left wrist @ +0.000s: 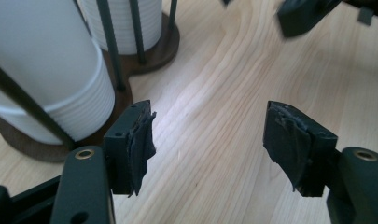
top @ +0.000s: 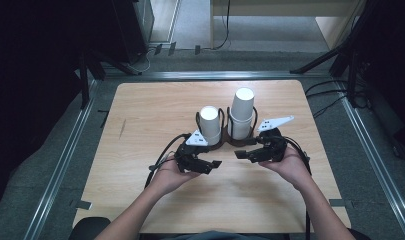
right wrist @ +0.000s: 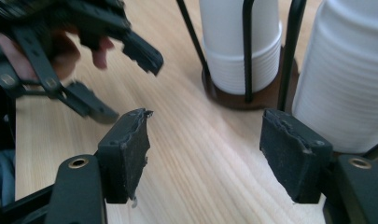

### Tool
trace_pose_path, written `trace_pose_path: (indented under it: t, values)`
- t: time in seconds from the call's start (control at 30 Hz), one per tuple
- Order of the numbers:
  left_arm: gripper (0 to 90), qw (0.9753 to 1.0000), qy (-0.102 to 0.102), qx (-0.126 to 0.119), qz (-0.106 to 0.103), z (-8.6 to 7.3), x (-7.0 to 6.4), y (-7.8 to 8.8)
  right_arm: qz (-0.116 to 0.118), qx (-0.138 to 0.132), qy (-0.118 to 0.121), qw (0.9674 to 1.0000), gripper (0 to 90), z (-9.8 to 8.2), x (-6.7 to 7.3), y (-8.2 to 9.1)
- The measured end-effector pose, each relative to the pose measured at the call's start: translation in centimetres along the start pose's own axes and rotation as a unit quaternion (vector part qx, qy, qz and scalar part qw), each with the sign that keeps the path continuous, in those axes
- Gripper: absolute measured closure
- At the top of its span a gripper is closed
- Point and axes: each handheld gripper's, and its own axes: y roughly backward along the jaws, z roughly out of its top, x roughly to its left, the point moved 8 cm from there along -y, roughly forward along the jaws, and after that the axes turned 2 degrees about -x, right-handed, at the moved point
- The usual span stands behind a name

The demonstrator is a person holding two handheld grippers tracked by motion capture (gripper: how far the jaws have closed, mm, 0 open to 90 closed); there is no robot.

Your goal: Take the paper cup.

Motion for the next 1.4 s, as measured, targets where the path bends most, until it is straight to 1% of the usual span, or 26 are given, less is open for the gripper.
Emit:
trace_pose_path:
  t: [0.03,0.07,0.1,0.17,0.2,0.23,0.27,0.4,0.47,0.5,0.53,0.67,0.7,0.8,0.9,1.07,1.17,1.23,1.3,1.33,1.37,1.4]
  values:
    - [32.5,0.9999,0.010,-0.006,-0.008,0.3,0.0,0.1,0.000,0.005,-0.002,1.0000,33.4,-0.1,-0.1,-0.1]
    - [31.5,0.9999,0.010,-0.006,-0.008,0.3,0.0,0.1,0.000,0.005,-0.002,1.0000,33.4,-0.1,-0.1,-0.1]
    - [31.5,0.9995,0.025,-0.005,-0.016,0.3,0.1,0.2,0.000,0.008,-0.006,1.0000,33.8,-0.2,-0.1,-0.1]
    - [31.4,0.9990,0.035,0.002,-0.027,0.1,0.2,0.5,0.000,0.011,-0.011,0.9999,36.2,-0.4,-0.2,0.0]
    - [31.5,0.9991,0.035,0.001,-0.023,0.1,0.4,0.6,-0.001,0.011,-0.014,0.9998,37.0,-0.4,-0.3,0.0]
    - [32.6,0.9994,0.030,0.005,-0.015,0.0,0.6,0.7,-0.001,0.011,-0.012,0.9999,39.5,-0.5,-0.4,0.2]
    - [32.9,0.9995,0.030,0.004,-0.012,0.0,0.7,0.8,-0.002,0.011,-0.012,0.9999,40.6,-0.6,-0.4,0.2]
    - [33.3,0.9994,0.033,0.012,0.001,-0.4,1.3,0.9,-0.005,0.010,-0.013,0.9998,41.3,-0.7,-0.5,0.2]
    - [34.8,0.9994,0.033,0.013,0.004,-0.5,1.5,0.9,-0.006,0.010,-0.001,0.9999,41.3,-0.7,-0.4,0.1]
    - [35.0,0.9994,0.033,0.013,0.004,-0.5,1.5,0.9,-0.006,0.010,-0.001,0.9999,41.3,-0.7,-0.4,0.1]
    - [35.3,0.9994,0.033,0.013,0.004,-0.5,1.5,1.0,-0.007,0.010,0.007,0.9999,41.3,-0.7,-0.3,0.1]
    - [36.6,0.9995,0.031,0.008,0.007,-0.4,1.5,1.0,-0.009,0.014,0.007,0.9998,41.0,-0.8,-0.3,0.1]
    - [36.8,0.9994,0.031,0.009,0.008,-0.4,1.6,1.0,-0.010,0.015,0.003,0.9998,40.3,-0.8,-0.4,0.1]
    - [37.2,0.9993,0.034,0.014,0.009,-0.5,1.6,0.9,-0.013,0.014,0.004,0.9998,39.8,-0.8,-0.6,0.2]
    - [37.8,0.9993,0.034,0.011,0.010,-0.5,1.7,0.8,-0.012,0.019,0.005,0.9997,39.8,-0.9,-0.8,0.2]
    - [38.6,0.9993,0.028,0.013,0.020,-0.5,1.7,0.4,-0.014,0.021,0.010,0.9996,38.9,-0.9,-0.9,0.3]
    - [43.2,0.9993,0.032,0.008,0.016,-0.3,1.5,0.4,-0.016,0.019,0.012,0.9996,38.6,-0.8,-1.0,0.5]
    - [46.9,0.9992,0.039,0.008,0.009,-0.1,1.2,0.3,-0.018,0.024,0.014,0.9995,38.5,-0.9,-1.0,0.6]
    - [47.5,0.9990,0.041,0.010,0.014,0.1,1.1,0.1,-0.019,0.024,0.016,0.9994,38.5,-0.9,-0.9,0.7]
    - [50.0,0.9990,0.040,0.009,0.016,0.3,0.9,-0.1,-0.018,0.027,0.020,0.9993,38.1,-0.9,-0.9,0.8]
    - [50.0,0.9991,0.036,0.013,0.018,0.4,0.9,-0.2,-0.018,0.027,0.020,0.9993,38.1,-0.9,-0.9,0.8]
    - [51.2,0.9990,0.038,0.014,0.021,0.5,0.8,-0.3,-0.018,0.025,0.020,0.9993,37.9,-0.9,-0.8,1.1]
